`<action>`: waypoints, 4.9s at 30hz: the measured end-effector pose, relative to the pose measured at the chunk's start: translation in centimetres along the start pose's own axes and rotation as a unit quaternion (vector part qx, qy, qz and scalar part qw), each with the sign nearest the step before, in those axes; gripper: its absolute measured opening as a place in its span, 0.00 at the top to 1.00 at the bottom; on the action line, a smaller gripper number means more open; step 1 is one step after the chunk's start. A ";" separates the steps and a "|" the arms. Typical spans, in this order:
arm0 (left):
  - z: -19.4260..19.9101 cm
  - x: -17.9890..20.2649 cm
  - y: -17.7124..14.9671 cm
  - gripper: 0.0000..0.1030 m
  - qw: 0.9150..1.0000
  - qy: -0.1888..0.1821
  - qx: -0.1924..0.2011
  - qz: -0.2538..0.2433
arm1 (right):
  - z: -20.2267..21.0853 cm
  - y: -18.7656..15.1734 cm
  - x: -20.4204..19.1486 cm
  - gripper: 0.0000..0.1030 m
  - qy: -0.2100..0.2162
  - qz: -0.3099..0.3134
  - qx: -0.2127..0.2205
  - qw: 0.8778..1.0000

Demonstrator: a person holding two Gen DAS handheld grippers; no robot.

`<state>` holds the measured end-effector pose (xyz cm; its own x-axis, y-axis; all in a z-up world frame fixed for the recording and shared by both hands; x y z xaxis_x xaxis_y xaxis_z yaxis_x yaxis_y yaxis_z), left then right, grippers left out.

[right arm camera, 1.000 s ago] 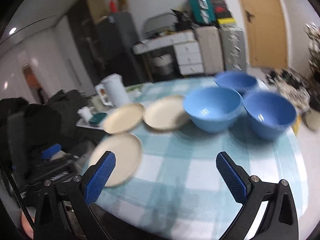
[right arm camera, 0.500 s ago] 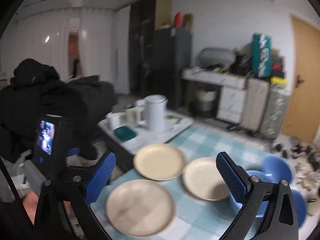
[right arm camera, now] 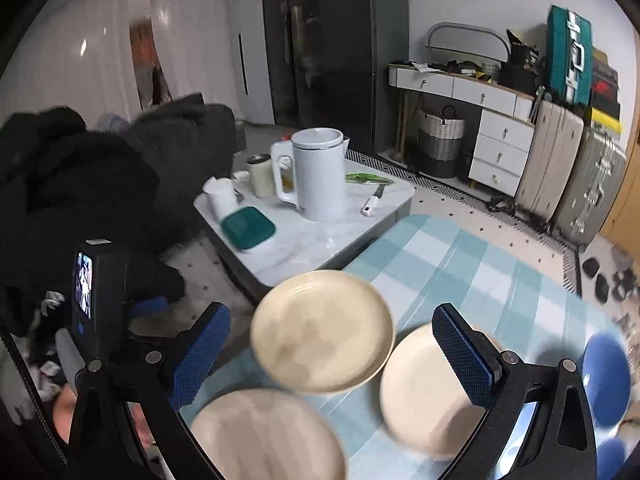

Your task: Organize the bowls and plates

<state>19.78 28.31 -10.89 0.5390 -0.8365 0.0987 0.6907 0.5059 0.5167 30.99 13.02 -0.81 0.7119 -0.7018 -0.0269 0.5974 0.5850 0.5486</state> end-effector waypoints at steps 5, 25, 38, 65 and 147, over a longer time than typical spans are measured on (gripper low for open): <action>-3.4 0.7 1.1 0.00 1.000 -0.020 -0.019 -0.009 | -7.4 1.2 2.0 0.00 -0.018 -0.010 -0.080 0.997; -10.5 0.3 2.0 0.02 0.992 -0.053 -0.116 0.018 | -23.2 -2.9 8.5 0.47 -0.010 -0.085 -0.257 0.963; -10.7 -0.5 1.6 0.44 0.988 -0.092 -0.118 0.028 | -24.6 -5.4 9.1 0.77 -0.012 -0.083 -0.287 0.954; -9.8 0.5 1.0 0.86 0.981 -0.134 -0.140 0.007 | -22.9 -6.3 9.3 0.87 0.014 -0.109 -0.280 0.954; 1.9 1.6 -13.8 0.84 0.985 -0.086 -0.104 -0.110 | -7.0 -21.8 4.1 0.86 0.014 -0.130 -0.214 0.968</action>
<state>10.22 19.59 -16.21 0.2876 -0.9451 0.1551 0.8756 0.3250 0.3573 23.41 0.25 -18.69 0.5227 -0.8404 -0.1428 0.8519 0.5090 0.1230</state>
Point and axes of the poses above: each gripper's, at about its wrist camera, not at the fingertips, and z roughly against the way its jaws point, x to its right, y to its top, the point moved 7 cm from there along -z, roughly the way its jaws point, and after that the axes turned 7 degrees about -x, right-handed, at the moved point
